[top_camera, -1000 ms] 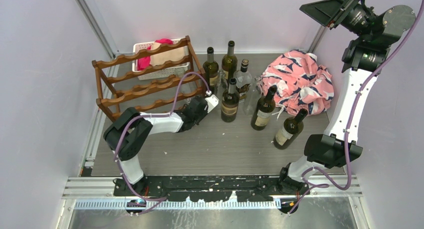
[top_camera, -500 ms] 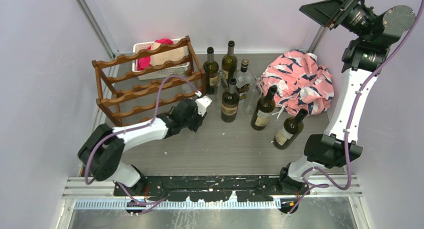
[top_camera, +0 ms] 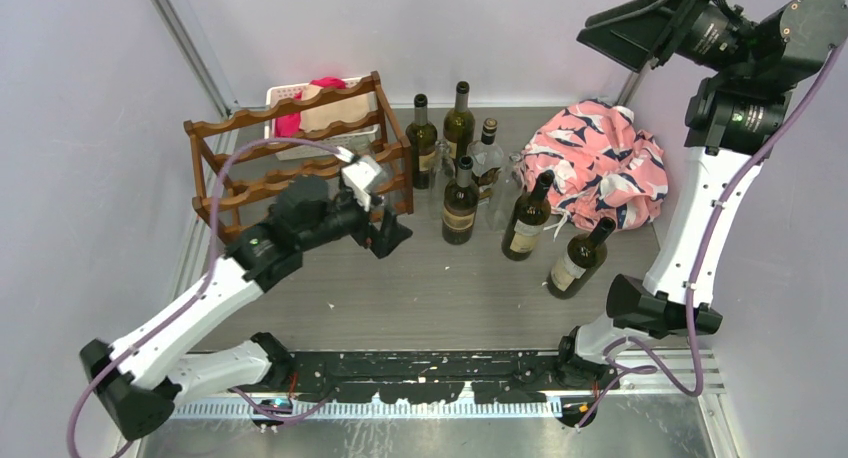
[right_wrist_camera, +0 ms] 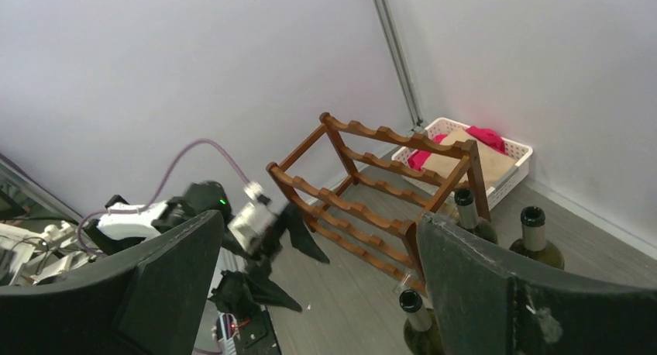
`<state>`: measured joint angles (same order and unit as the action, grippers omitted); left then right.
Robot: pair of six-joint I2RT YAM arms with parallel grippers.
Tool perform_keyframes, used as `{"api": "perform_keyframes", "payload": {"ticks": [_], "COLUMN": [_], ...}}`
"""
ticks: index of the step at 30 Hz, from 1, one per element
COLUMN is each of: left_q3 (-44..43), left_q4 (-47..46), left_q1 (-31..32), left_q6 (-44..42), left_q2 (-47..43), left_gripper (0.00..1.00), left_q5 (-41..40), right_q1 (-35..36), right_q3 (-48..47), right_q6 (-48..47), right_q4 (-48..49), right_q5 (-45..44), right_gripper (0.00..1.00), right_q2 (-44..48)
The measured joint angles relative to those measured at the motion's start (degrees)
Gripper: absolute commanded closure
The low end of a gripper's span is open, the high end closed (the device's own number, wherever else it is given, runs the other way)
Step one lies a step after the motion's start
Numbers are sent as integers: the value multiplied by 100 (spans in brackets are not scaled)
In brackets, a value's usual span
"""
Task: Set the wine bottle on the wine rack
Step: Adjust the wine bottle in the wine rack, then pick up the wine bottle from the center of the board.
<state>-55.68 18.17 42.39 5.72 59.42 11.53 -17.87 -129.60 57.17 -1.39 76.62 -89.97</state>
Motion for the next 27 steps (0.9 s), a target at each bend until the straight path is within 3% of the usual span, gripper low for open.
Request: {"api": "perform_keyframes", "payload": {"ticks": [2, 4, 8, 13, 16, 21, 27], "left_q3": [-302, -623, -1211, -1491, -1285, -643, -380], "left_q4": [63, 74, 94, 129, 188, 177, 136], "left_q1": [-87, -254, -826, -1978, -2382, -2400, -2402], "left_q6": [55, 151, 437, 931, 1067, 986, 837], "left_q2": [-293, -490, -496, -160, -170, -715, -1069], "left_gripper": [3, 4, 4, 4, 4, 4, 4], "left_q5": [13, 76, 363, 992, 1045, 1034, 955], "right_q1": [-20, 52, 1167, 2404, 2540, 2280, 1947], "right_q3": [-26, -376, -1333, -680, -83, 699, 1530], "right_q6": [-380, -1351, -3786, -5792, -6612, -7611, -8170], "right_q4": [-492, -1731, -4419, -6122, -6765, -7580, -7969], "right_q5": [-101, -623, -3161, -5200, -5799, -5991, -6516], "right_gripper": [0, 0, 0, 0, 0, 0, 3], "right_q2": [50, -2, -212, 149, 496, 1499, 2686]}}
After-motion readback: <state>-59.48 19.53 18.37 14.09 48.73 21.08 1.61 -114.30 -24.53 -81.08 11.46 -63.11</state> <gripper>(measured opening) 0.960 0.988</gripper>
